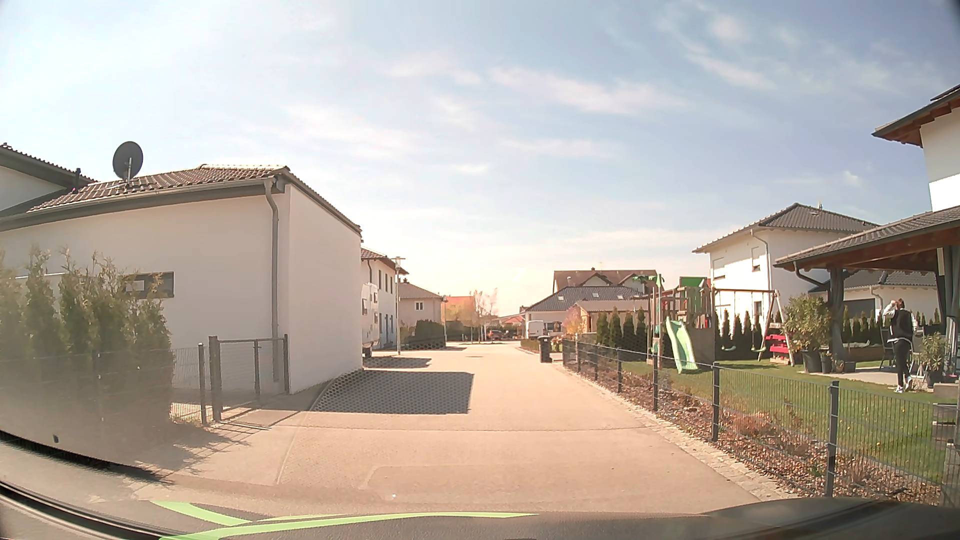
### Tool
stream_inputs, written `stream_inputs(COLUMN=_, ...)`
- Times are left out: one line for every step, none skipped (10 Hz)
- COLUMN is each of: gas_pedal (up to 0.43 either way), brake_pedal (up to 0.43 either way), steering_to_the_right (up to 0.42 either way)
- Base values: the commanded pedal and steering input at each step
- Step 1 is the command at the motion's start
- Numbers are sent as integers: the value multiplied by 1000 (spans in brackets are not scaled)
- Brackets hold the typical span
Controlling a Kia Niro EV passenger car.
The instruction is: Follow the waypoints while adhering to traffic rules and regulations
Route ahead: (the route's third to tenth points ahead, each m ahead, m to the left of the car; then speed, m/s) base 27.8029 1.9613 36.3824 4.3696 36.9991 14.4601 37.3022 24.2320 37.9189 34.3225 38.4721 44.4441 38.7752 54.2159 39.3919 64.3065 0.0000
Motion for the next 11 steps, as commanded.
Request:
stream_inputs(gas_pedal=0, brake_pedal=439, steering_to_the_right=0)
stream_inputs(gas_pedal=0, brake_pedal=439, steering_to_the_right=0)
stream_inputs(gas_pedal=0, brake_pedal=439, steering_to_the_right=0)
stream_inputs(gas_pedal=0, brake_pedal=439, steering_to_the_right=0)
stream_inputs(gas_pedal=0, brake_pedal=433, steering_to_the_right=0)
stream_inputs(gas_pedal=0, brake_pedal=433, steering_to_the_right=0)
stream_inputs(gas_pedal=0, brake_pedal=433, steering_to_the_right=0)
stream_inputs(gas_pedal=0, brake_pedal=427, steering_to_the_right=0)
stream_inputs(gas_pedal=0, brake_pedal=427, steering_to_the_right=0)
stream_inputs(gas_pedal=0, brake_pedal=427, steering_to_the_right=0)
stream_inputs(gas_pedal=0, brake_pedal=427, steering_to_the_right=0)
